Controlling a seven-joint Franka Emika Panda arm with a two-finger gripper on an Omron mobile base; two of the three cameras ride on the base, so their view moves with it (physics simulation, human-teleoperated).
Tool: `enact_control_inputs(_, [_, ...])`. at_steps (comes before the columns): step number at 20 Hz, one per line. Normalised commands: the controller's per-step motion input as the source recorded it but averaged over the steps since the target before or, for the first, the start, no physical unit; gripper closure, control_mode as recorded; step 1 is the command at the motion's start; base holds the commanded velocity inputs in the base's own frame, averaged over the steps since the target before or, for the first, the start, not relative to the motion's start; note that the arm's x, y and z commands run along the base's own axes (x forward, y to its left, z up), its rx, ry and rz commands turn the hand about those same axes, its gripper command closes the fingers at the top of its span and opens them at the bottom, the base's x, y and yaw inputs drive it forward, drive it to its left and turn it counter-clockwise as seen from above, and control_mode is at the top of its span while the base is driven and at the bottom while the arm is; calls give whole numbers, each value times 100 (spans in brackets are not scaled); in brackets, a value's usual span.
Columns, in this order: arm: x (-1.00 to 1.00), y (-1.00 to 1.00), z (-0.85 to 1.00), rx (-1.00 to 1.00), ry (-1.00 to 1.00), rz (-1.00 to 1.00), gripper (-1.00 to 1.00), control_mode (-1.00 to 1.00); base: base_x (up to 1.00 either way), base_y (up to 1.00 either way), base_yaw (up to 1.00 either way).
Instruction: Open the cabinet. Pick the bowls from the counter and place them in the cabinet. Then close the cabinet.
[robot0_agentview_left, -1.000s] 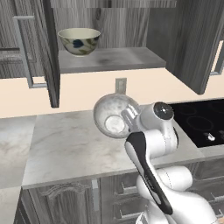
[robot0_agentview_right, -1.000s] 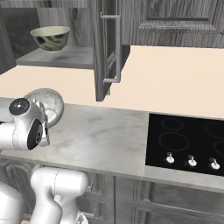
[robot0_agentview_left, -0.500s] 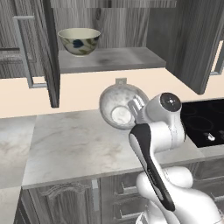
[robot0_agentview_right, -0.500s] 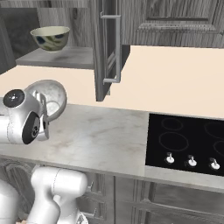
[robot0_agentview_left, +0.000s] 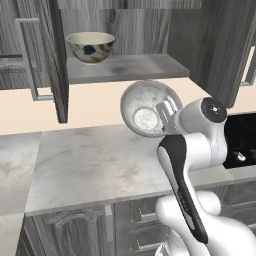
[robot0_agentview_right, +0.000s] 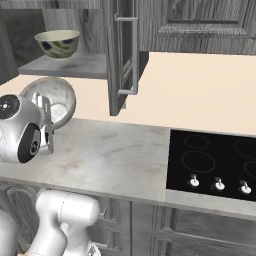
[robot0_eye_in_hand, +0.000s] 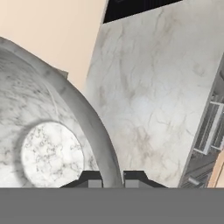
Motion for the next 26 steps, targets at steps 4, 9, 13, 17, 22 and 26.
enact_control_inputs(4, [-2, -18, 40, 5, 0, -6, 100, -100, 0, 0, 0])
enact_control_inputs(9, [0, -22, 28, 5, 0, -6, 100, -100, 0, 0, 0])
enact_control_inputs(13, [0, -20, 33, 5, 0, -12, 100, -100, 0, 0, 0])
enact_control_inputs(17, [0, -20, 39, 4, 0, -13, 100, -100, 0, 0, 0])
enact_control_inputs(22, [5, -2, 34, 0, -2, -15, 100, -100, 0, 0, 0])
enact_control_inputs(26, [16, -4, 28, 0, -3, -12, 100, -100, 0, 0, 0])
